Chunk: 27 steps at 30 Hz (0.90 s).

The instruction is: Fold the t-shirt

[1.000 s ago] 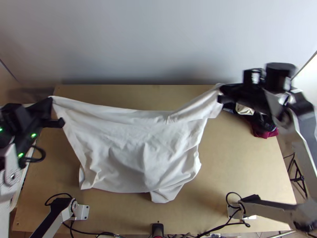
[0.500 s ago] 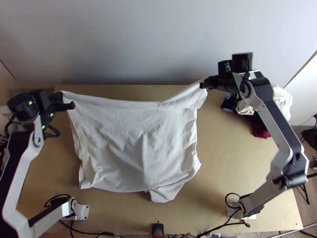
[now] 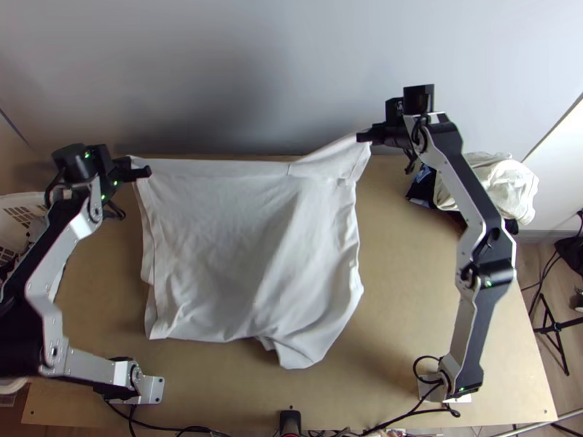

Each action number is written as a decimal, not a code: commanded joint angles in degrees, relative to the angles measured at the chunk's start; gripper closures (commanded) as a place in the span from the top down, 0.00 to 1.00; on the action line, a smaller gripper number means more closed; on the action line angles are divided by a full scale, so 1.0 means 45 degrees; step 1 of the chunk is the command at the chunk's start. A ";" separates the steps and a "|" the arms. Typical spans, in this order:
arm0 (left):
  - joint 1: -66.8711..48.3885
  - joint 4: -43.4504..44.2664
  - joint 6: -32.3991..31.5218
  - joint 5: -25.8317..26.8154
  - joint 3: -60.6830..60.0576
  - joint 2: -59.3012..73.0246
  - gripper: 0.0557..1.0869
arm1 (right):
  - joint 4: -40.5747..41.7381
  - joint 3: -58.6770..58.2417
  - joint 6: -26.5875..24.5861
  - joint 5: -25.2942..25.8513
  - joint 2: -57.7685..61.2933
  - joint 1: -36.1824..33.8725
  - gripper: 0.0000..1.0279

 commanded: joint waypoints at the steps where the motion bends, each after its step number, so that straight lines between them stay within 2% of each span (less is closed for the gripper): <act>1: -0.0030 0.0358 0.0108 -0.0304 0.1862 0.2403 0.03 | 0.0618 0.2125 -0.0024 0.0659 0.2011 -0.0125 0.03; 8: -0.0225 0.0768 0.0108 -0.0714 0.3757 0.4375 0.03 | 0.1673 0.2281 -0.0161 0.1480 0.2851 -0.0242 0.03; 15: -0.0577 0.1529 0.0322 -0.1398 0.4304 0.5645 0.03 | 0.2024 0.2281 -0.0708 0.1577 0.3612 -0.0105 0.03; 22: -0.0772 0.1315 0.0362 -0.1535 0.4753 0.6270 0.03 | 0.2044 0.2281 -0.0825 0.1655 0.3886 -0.0027 0.03; 27: -0.0791 0.0670 0.0362 -0.1359 0.4557 0.6348 0.03 | 0.1184 0.2281 -0.0825 0.1538 0.3847 0.0051 0.03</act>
